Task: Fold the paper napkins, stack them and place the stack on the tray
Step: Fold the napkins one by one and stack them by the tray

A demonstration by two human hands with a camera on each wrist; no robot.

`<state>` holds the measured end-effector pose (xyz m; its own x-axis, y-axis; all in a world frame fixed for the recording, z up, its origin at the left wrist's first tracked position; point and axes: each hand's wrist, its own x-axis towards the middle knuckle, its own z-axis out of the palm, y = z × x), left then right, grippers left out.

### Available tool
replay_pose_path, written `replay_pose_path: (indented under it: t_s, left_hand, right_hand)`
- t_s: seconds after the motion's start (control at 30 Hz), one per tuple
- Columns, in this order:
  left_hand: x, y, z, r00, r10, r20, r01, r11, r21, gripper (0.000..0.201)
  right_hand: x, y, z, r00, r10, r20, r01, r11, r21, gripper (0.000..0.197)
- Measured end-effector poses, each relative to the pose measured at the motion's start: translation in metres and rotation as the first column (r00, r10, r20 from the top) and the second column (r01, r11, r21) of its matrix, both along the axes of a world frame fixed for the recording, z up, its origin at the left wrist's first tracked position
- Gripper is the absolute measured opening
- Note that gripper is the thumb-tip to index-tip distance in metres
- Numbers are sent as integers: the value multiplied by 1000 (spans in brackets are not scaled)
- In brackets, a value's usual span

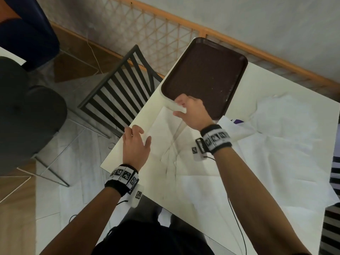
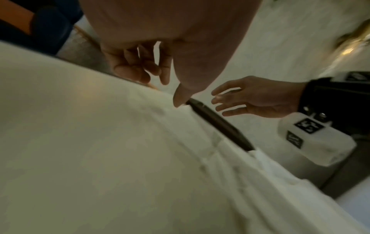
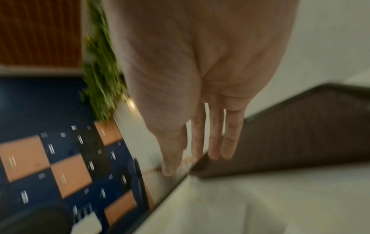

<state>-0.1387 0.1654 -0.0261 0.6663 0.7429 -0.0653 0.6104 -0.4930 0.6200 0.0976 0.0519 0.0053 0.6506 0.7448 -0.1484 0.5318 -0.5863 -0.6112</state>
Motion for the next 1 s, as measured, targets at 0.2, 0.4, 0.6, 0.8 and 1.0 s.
replay_pose_path:
  t_s: [0.2, 0.4, 0.6, 0.8, 1.0]
  left_hand:
    - [12, -65, 13, 954, -294, -57, 283, 948, -147, 21]
    - [20, -128, -4, 868, -279, -410, 253, 960, -119, 76]
    - [21, -142, -3, 932, -151, -329, 103, 982, -157, 62]
    - [8, -127, 9, 981, -140, -135, 100, 958, -270, 23]
    - [-3, -109, 47, 986, -68, 151, 137, 845, -516, 19]
  right_hand:
    - [-32, -121, 15, 1000, 8, 8, -7, 989, -147, 23]
    - [-54, -186, -15, 994, 70, 83, -31, 917, -398, 70]
    - [-64, -202, -31, 999, 33, 23, -25, 959, -283, 48]
    - [-50, -217, -17, 971, -18, -237, -31, 979, -203, 57]
    - [-41, -261, 23, 794, -131, -594, 226, 970, 88, 45]
